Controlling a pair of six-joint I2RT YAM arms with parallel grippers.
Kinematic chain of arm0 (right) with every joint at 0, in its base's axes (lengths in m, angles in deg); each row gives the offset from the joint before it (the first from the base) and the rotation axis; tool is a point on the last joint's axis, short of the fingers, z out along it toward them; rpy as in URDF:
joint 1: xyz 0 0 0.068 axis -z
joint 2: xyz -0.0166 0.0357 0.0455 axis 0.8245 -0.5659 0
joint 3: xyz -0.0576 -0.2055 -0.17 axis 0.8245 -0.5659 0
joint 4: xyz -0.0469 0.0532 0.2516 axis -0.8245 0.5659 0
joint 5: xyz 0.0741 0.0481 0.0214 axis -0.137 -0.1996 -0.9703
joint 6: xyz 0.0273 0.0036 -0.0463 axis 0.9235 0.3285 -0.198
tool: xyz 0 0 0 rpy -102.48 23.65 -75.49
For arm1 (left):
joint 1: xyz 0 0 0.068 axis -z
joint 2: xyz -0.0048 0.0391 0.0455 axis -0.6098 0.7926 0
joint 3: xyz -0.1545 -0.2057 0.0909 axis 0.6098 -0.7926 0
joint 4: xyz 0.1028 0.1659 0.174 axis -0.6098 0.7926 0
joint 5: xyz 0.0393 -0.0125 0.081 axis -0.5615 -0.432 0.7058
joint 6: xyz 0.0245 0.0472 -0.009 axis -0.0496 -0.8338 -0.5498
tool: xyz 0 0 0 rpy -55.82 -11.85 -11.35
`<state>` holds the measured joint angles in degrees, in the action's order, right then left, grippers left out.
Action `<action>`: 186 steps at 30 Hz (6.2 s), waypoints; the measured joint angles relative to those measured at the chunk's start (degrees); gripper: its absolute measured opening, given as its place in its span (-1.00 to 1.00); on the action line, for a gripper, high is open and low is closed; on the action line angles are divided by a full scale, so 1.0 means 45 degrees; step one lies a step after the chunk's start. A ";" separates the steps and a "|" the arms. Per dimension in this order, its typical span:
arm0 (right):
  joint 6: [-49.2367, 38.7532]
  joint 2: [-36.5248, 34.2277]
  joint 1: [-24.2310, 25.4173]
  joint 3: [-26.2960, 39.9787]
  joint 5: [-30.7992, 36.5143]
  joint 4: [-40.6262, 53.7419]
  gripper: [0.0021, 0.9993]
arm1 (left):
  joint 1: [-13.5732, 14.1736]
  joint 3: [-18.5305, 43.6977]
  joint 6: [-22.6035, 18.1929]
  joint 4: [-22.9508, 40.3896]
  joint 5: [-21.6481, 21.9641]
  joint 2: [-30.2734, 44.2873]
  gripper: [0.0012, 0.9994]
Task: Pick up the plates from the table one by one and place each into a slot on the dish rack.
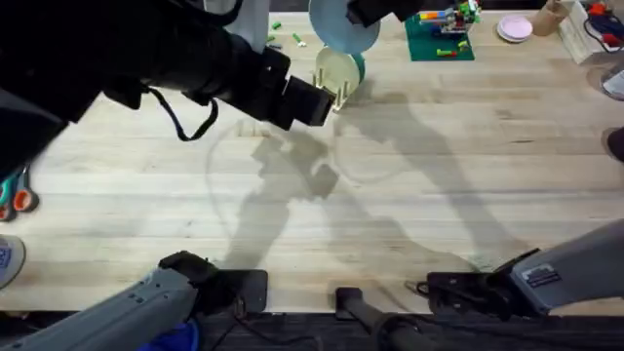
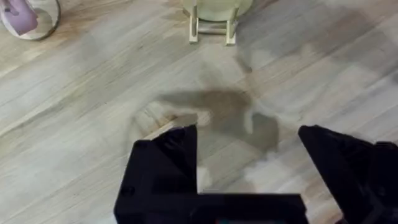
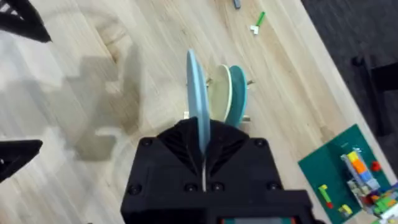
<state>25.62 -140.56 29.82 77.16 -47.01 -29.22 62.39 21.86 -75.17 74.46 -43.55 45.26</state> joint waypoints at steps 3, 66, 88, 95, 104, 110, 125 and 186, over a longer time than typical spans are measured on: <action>0.0171 -0.0253 0.0000 0.0000 -0.0049 -0.0010 -0.94 | 0.0000 0.0000 0.0005 0.0005 0.0000 0.0000 0.99; 0.1734 -0.3601 0.0000 0.0015 0.0399 -0.1674 -0.94 | 0.0000 0.0000 0.0000 0.0068 0.0001 0.0000 0.99; 0.1293 -0.3766 0.0005 0.0015 0.0407 -0.1298 -0.94 | 0.0000 0.0000 0.0000 0.0092 0.0000 0.0000 0.99; 0.1205 -0.3985 0.0001 0.0015 0.0451 -0.1244 -0.94 | 0.0000 0.0000 0.0000 0.0092 0.0004 0.0000 0.99; 0.1200 -0.3985 0.0000 0.0015 0.0451 -0.1244 -0.94 | 0.0000 0.0000 0.0000 0.0093 0.0000 0.0000 0.99; 0.1200 -0.3985 0.0004 0.0015 0.0451 -0.1244 -0.94 | 0.0000 0.0000 0.0000 0.0092 0.0000 0.0000 0.99; 0.1156 -0.3985 0.0000 0.0015 0.0446 -0.1249 -0.72 | 0.0000 0.0000 0.0000 0.0093 0.0005 0.0000 0.99; 0.0977 0.0184 0.0006 0.0505 0.1268 0.3532 0.99 | 0.0000 0.0000 0.0000 0.0345 0.0001 0.0000 0.99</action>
<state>30.02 -139.73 29.85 79.43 -41.31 -13.32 62.39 21.86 -75.17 76.01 -43.54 45.26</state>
